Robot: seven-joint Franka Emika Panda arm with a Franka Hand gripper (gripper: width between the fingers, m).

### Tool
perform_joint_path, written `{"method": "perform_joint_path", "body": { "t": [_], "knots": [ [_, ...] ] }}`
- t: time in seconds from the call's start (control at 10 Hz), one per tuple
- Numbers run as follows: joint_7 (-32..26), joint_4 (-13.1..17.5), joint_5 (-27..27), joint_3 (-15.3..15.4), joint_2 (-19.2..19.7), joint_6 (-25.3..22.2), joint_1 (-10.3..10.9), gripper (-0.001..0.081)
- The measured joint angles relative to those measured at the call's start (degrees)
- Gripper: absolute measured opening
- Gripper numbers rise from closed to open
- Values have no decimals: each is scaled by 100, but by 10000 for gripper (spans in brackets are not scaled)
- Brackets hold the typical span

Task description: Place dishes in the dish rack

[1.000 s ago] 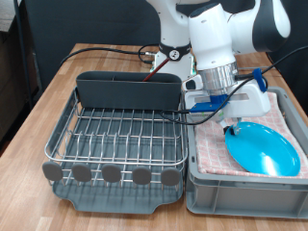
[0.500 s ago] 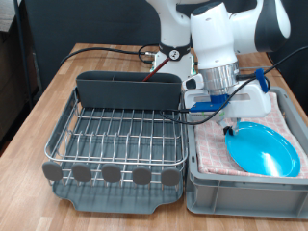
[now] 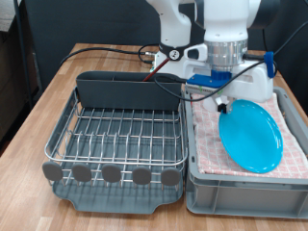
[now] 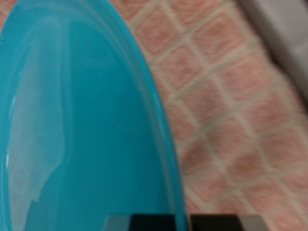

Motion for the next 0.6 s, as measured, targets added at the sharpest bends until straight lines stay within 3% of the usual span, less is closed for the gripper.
{"method": "perform_joint_path", "body": {
  "t": [0.3, 0.6],
  "knots": [
    [524, 435, -999, -93, -455, -1502, -31, 23],
    [493, 938, -1800, -171, -735, -2809, -92, 23]
  ]
}}
